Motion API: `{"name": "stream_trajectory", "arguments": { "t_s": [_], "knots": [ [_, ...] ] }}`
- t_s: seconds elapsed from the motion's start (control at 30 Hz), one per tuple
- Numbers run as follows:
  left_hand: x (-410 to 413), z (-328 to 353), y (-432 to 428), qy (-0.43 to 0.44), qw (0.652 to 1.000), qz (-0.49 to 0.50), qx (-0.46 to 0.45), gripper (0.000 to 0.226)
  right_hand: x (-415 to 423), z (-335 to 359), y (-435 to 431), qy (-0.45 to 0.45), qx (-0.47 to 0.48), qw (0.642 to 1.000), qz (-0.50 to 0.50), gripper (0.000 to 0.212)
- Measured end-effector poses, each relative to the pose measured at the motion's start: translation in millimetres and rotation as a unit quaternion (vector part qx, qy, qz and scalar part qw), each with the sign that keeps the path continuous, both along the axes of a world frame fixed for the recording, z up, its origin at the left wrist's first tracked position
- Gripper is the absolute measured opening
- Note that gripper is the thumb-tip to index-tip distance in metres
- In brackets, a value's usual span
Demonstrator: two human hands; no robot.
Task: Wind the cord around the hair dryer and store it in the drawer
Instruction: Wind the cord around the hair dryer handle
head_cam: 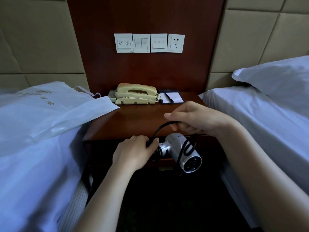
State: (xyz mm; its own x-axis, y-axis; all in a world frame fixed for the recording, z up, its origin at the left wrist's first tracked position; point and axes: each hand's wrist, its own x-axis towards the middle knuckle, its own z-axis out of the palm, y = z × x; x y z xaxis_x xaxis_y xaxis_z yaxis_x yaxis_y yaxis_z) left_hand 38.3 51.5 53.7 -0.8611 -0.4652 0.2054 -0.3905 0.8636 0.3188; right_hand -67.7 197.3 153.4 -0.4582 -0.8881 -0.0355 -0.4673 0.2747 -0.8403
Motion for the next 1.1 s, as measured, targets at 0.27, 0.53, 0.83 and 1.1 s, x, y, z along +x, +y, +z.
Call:
{"name": "stream_trajectory", "arguments": {
  "t_s": [0.27, 0.53, 0.83, 1.1],
  "knots": [
    [3, 4, -9, 0.025, 0.999, 0.018, 0.031, 0.046, -8, -3, 5, -0.063, 0.027, 0.994, 0.08, 0.04],
    [8, 5, -18, 0.044, 0.995, 0.071, 0.051, 0.06, -11, -23, -6, -0.157, -0.057, 0.979, 0.114, 0.027],
    [19, 11, -26, 0.02, 0.993, 0.077, 0.089, 0.059, -17, -15, 4, -0.049, -0.023, 0.999, 0.002, 0.032],
    [24, 9, -21, -0.021, 0.983, -0.023, 0.182, 0.051, -44, -38, 2, 0.119, -0.09, 0.984, -0.098, 0.024]
  ]
}}
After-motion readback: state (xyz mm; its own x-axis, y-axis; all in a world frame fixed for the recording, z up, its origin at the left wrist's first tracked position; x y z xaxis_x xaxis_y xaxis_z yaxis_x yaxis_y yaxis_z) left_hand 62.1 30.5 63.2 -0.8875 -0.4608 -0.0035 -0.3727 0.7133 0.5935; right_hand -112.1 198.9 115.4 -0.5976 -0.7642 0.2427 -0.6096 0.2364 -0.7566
